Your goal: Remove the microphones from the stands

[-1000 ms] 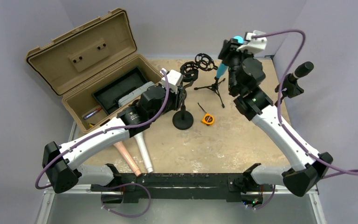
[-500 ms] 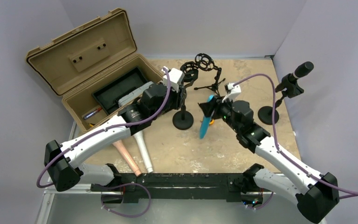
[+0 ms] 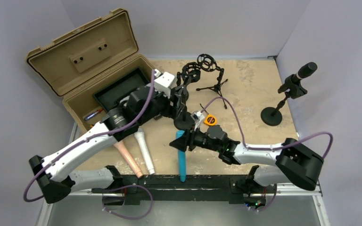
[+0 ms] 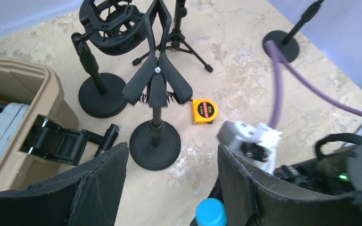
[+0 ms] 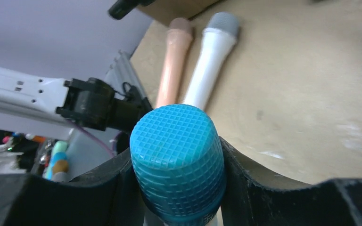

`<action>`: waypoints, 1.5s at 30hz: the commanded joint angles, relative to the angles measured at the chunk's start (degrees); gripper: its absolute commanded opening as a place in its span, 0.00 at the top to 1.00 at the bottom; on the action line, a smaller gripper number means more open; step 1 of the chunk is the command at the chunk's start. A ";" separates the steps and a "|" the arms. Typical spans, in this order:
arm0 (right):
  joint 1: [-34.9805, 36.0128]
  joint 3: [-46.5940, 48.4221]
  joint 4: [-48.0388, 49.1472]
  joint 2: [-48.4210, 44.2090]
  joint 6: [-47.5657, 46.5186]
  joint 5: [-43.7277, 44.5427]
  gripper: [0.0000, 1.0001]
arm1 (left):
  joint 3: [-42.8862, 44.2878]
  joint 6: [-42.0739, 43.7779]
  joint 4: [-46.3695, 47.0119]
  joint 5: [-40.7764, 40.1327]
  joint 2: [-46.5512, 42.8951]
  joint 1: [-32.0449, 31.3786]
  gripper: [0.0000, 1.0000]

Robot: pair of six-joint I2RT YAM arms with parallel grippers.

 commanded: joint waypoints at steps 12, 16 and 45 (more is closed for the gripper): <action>6.93 24.03 9.61 29.84 -1.43 9.39 1.00 | -2.81 -2.41 -21.64 -1.79 -30.13 0.01 0.28; 6.93 29.33 7.26 34.62 -0.62 15.14 1.00 | -3.46 -4.14 -24.57 -3.93 -35.71 0.01 0.28; 7.81 12.30 8.45 20.22 -2.73 10.61 0.29 | -8.67 -6.59 -19.70 -1.06 -33.34 0.01 0.28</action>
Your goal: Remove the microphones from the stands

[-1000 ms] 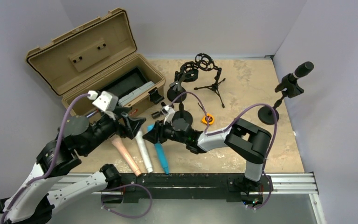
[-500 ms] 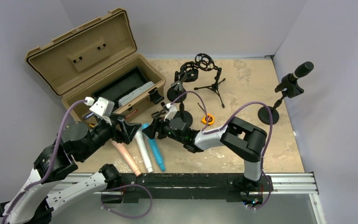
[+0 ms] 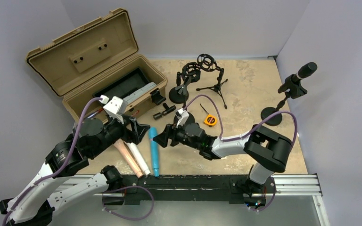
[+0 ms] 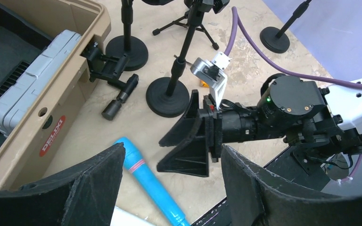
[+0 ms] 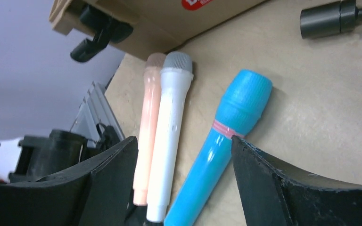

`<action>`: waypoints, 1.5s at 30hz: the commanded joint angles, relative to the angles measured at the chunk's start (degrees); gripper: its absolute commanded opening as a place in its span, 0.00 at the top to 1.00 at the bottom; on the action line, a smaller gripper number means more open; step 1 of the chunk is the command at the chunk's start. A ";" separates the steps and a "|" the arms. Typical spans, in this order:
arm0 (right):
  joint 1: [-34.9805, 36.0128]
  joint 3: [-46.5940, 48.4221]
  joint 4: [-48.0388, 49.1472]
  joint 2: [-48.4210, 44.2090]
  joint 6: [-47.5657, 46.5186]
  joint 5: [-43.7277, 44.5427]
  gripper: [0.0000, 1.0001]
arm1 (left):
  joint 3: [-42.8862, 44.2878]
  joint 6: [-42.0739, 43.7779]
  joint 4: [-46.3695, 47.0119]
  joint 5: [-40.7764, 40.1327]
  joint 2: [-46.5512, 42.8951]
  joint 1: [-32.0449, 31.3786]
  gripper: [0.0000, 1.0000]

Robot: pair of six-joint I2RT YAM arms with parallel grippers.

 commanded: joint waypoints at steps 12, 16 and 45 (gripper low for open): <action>-10.40 -16.15 -9.96 -25.04 -2.39 -3.32 0.27 | -1.14 -0.28 4.76 1.60 2.50 0.01 0.28; -19.32 -15.41 -12.87 -36.95 -5.25 -9.80 0.25 | -1.14 -0.16 4.96 1.68 2.40 0.01 0.28; -36.65 20.76 -14.03 -14.32 -5.99 -39.67 0.33 | -0.90 -2.27 3.73 3.13 0.28 -0.04 0.28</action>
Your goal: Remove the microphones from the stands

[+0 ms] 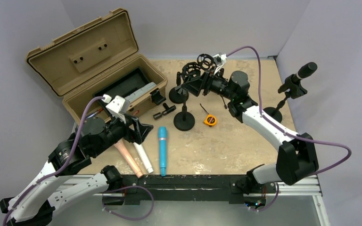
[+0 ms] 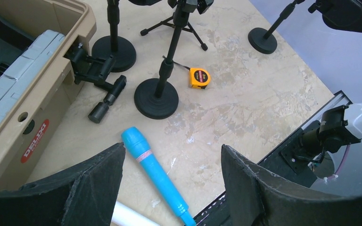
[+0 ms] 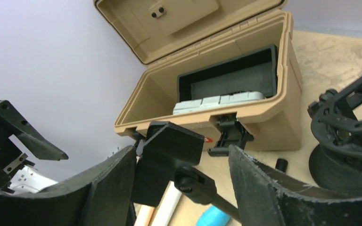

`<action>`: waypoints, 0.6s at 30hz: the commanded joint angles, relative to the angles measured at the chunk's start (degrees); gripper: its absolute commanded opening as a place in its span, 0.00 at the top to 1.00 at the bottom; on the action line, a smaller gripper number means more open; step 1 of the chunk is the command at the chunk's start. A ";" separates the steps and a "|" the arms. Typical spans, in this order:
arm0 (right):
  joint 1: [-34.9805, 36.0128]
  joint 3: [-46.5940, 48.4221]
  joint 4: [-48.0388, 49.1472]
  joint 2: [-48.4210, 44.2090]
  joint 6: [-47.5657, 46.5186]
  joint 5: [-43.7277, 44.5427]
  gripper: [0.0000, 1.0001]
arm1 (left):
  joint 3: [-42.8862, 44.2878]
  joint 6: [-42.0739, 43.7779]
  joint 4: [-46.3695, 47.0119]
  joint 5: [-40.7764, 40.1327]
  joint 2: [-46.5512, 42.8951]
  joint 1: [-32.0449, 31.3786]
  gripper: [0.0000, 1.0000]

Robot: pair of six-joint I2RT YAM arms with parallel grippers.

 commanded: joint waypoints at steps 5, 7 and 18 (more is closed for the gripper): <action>-0.17 -2.15 5.70 0.50 1.47 -0.35 0.52 | 0.20 -0.69 0.92 0.60 -0.56 0.01 0.28; -0.17 -5.19 6.53 1.05 1.53 0.90 0.58 | 0.05 -0.66 0.97 0.59 -0.51 0.01 0.28; 0.08 -21.40 18.59 6.46 4.48 1.92 0.63 | -0.55 -0.92 1.85 1.32 0.40 0.01 0.28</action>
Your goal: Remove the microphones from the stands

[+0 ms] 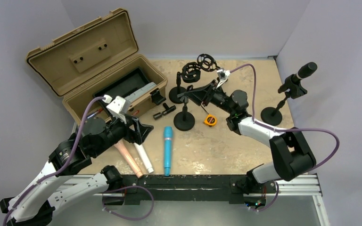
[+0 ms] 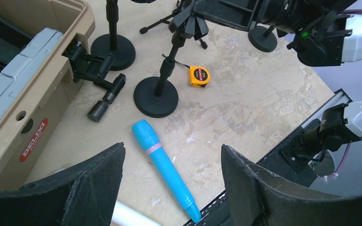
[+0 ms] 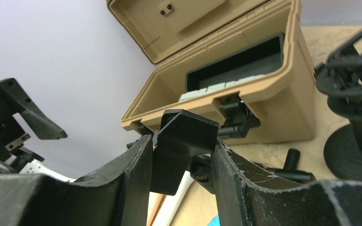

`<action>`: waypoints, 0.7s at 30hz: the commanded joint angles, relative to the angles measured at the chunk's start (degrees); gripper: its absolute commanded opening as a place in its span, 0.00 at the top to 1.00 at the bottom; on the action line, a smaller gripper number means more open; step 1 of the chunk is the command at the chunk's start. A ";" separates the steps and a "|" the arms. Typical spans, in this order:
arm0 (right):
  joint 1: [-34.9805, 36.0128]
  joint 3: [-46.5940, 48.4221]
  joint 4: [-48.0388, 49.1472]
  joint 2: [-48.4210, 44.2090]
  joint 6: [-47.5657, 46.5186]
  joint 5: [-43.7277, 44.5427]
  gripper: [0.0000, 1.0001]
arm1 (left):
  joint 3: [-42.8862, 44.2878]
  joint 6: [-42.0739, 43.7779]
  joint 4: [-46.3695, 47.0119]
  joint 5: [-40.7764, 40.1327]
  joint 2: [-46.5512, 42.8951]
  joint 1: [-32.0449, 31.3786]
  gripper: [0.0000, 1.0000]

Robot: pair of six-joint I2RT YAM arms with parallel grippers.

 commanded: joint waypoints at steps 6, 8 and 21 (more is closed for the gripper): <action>0.01 -1.32 -13.37 4.09 -7.78 1.71 0.57 | 0.17 -0.84 2.25 1.98 1.59 0.01 0.28; 0.01 0.97 -16.24 3.20 -9.48 2.39 0.54 | 0.37 -0.90 2.09 2.02 1.57 0.01 0.28; -0.01 -2.39 -14.32 7.23 -9.76 3.88 0.44 | -0.05 -0.95 1.71 2.37 1.08 0.01 0.28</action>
